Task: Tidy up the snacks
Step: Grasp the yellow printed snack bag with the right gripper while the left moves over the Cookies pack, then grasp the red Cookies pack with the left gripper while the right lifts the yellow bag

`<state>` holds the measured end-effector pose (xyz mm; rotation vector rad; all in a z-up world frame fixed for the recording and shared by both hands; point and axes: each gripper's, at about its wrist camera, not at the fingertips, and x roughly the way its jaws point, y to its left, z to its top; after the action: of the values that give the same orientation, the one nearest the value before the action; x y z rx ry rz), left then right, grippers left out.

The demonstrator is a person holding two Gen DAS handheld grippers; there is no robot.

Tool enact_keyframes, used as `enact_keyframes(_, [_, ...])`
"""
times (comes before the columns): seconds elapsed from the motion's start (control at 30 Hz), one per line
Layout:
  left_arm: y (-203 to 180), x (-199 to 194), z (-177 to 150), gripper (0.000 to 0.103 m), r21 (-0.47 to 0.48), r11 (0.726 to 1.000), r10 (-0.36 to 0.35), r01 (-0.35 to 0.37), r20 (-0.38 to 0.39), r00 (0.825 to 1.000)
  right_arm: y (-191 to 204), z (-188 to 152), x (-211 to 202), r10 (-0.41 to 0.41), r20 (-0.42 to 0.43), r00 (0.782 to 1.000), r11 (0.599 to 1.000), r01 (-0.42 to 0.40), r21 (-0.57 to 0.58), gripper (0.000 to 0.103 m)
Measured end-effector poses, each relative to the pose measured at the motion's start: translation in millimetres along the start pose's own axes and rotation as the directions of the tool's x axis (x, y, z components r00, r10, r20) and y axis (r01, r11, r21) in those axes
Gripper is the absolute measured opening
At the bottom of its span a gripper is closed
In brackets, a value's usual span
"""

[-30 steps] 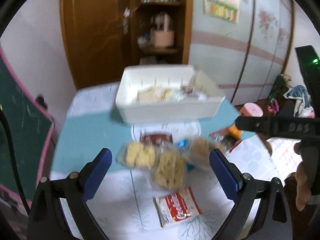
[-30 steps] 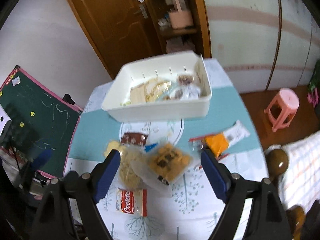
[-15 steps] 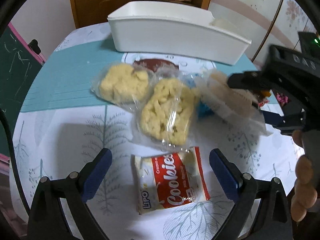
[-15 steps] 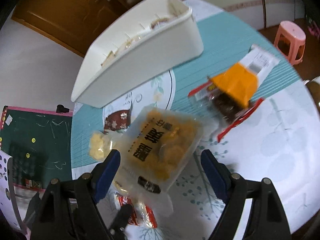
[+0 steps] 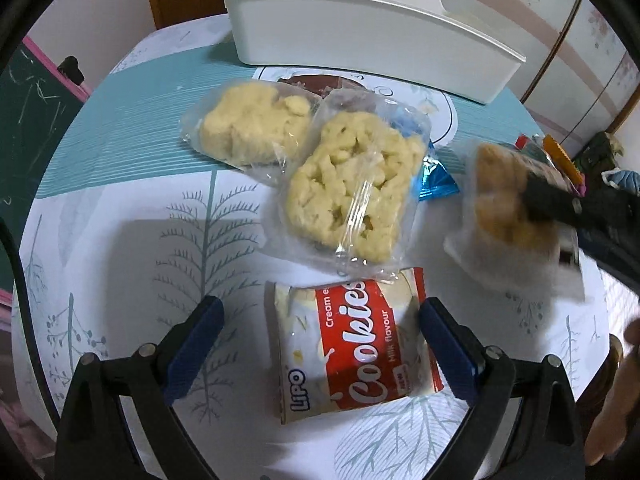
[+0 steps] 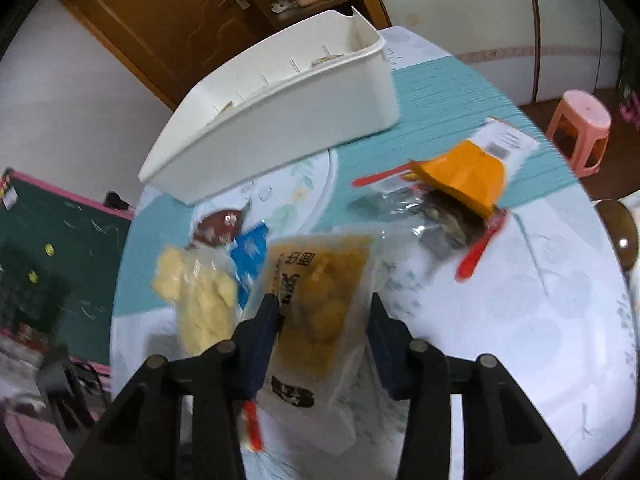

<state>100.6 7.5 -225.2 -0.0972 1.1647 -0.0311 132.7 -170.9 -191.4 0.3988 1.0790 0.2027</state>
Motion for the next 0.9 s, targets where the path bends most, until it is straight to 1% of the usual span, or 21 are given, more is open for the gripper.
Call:
enact_keyframes(0.1, [-0.2, -1.4, -1.7, 0.097, 0.018, 1.0, -0.001, 0.001, -0.009, 1.0, -8.7, -12.9, -6.8, 0.02, 0.01, 1.0, 1.0, -0.02, -0.007, 0.044])
enact_keyframes(0.2, [-0.8, -4.8, -4.5, 0.093, 0.035, 0.999, 0.0, 0.001, -0.013, 1.0, -15.4, -20.1, -11.1, 0.036, 0.021, 0.999, 0.999, -0.036, -0.003, 0.044])
enact_keyframes(0.27, [-0.7, -7.2, -6.0, 0.086, 0.045, 0.999, -0.009, 0.009, -0.009, 1.0, -16.0, -23.6, -13.5, 0.038, 0.028, 0.999, 0.999, -0.038, -0.017, 0.044])
enact_keyframes(0.33, [-0.3, -9.9, -6.2, 0.071, 0.055, 0.998, -0.016, 0.016, -0.003, 1.0, -13.3, -26.3, -15.0, 0.033, 0.035, 0.999, 0.999, -0.032, -0.034, 0.044])
enact_keyframes(0.37, [-0.3, -12.0, -6.6, 0.067, 0.059, 0.998, -0.021, 0.021, 0.001, 1.0, -12.2, -27.4, -15.9, 0.031, 0.036, 0.999, 0.999, -0.029, -0.041, 0.044])
enact_keyframes(0.43, [0.7, -15.1, -7.4, 0.056, 0.058, 0.998, -0.036, 0.036, 0.002, 0.999, -10.1, -29.4, -16.8, 0.026, 0.04, 0.999, 0.998, -0.024, -0.053, 0.044])
enact_keyframes(0.53, [0.8, -18.2, -7.9, 0.05, 0.067, 0.996, -0.056, 0.055, 0.01, 0.998, -7.7, -30.2, -16.0, 0.016, 0.042, 0.999, 0.998, -0.013, -0.064, 0.044])
enact_keyframes(0.67, [0.8, -20.3, -10.3, 0.051, 0.077, 0.994, -0.072, 0.072, -0.005, 0.997, -6.0, -30.3, -15.3, 0.013, 0.043, 0.999, 0.998, -0.01, -0.067, 0.044])
enact_keyframes(0.7, [0.3, -20.1, -10.8, 0.057, 0.082, 0.994, -0.076, 0.077, -0.014, 0.997, -5.6, -30.4, -15.3, 0.01, 0.044, 0.999, 0.997, -0.007, -0.071, 0.044])
enact_keyframes(0.73, [-0.1, -19.9, -11.4, 0.07, 0.085, 0.993, -0.074, 0.076, -0.025, 0.997, -5.6, -30.6, -15.0, 0.005, 0.046, 0.999, 0.997, -0.001, -0.078, 0.044])
enact_keyframes(0.77, [-0.8, -19.2, -12.1, 0.078, 0.089, 0.993, -0.074, 0.077, -0.036, 0.997, -4.6, -30.8, -14.9, 0.001, 0.048, 0.999, 0.996, 0.003, -0.084, 0.044])
enact_keyframes(0.8, [-1.0, -18.6, -13.7, 0.091, 0.094, 0.993, -0.071, 0.074, -0.042, 0.997, -3.8, -31.4, -15.1, 0.0, 0.049, 0.999, 0.996, 0.004, -0.089, 0.045])
enact_keyframes(0.83, [-2.7, -17.7, -14.7, 0.093, 0.103, 0.993, -0.056, 0.061, -0.049, 0.997, -3.3, -32.0, -14.6, 0.004, 0.047, 0.999, 0.996, 0.0, -0.093, 0.045])
enact_keyframes(0.9, [-3.9, -14.0, -16.4, 0.093, 0.115, 0.992, -0.037, 0.045, -0.071, 0.997, -3.1, -32.4, -13.3, 0.017, 0.04, 0.999, 0.995, -0.013, -0.095, 0.045])
